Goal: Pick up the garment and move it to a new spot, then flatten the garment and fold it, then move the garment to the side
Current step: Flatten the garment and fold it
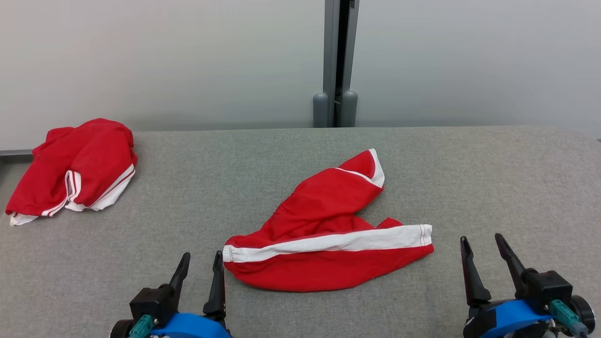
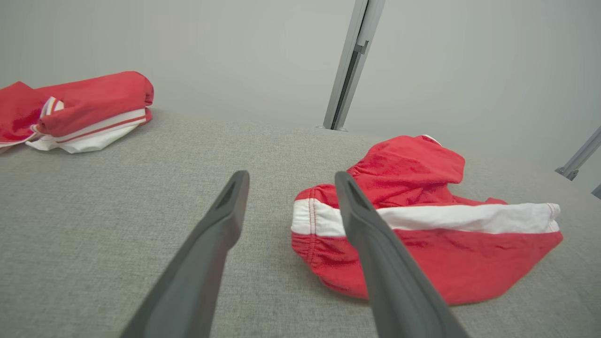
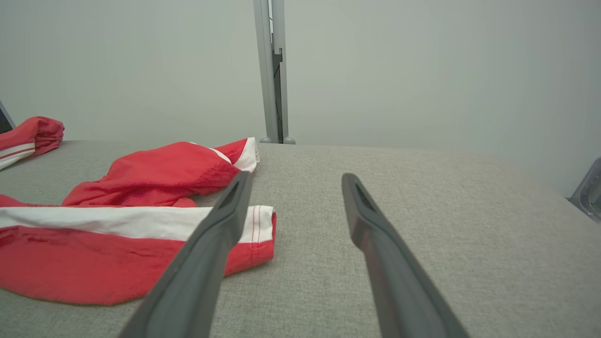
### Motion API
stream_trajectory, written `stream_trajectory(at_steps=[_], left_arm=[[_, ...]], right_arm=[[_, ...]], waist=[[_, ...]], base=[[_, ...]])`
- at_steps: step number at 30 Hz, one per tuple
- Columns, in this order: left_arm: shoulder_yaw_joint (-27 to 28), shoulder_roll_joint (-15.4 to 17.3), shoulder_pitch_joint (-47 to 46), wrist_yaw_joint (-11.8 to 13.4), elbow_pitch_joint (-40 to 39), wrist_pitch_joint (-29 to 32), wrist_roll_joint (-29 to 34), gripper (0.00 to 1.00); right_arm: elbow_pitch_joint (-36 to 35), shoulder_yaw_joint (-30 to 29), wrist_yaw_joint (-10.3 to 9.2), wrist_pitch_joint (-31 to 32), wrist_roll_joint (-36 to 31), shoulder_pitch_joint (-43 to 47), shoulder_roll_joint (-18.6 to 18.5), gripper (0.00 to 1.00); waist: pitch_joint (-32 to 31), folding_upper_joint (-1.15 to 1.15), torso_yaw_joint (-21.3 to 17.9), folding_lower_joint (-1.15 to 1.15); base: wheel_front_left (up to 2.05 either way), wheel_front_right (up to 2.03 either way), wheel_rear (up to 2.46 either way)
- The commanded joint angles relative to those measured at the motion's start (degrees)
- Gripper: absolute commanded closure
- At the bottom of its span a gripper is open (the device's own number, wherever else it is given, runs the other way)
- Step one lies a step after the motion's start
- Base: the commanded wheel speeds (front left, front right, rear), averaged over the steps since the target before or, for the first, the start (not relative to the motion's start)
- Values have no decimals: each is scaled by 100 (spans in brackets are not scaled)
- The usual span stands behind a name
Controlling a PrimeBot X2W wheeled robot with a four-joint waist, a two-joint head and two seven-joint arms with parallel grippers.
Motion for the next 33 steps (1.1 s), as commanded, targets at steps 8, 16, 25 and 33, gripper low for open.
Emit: stream_trajectory(at_steps=[8, 16, 25, 33], left_arm=[[193, -72, 67, -66, 99, -27, 137, 0], [250, -115, -7, -112, 156, -27, 234, 0], [259, -137, -177, -152, 130, -27, 364, 0], [312, -159, -284, -165, 142, -27, 446, 0]], right_arm=[[24, 46, 1, -5, 35, 13, -23, 0], [433, 29, 1, -5, 85, -236, -23, 0], [1425, 93, 1, 644, -279, -1129, -22, 0], [1987, 373, 1, 1299, -59, -1669, -191, 0]], waist=[[19, 0, 13, 1], [70, 0, 16, 1], [308, 0, 158, 1], [536, 0, 394, 1]], base=[[0, 0, 0], [0, 0, 0], [0, 0, 0], [0, 0, 0]])
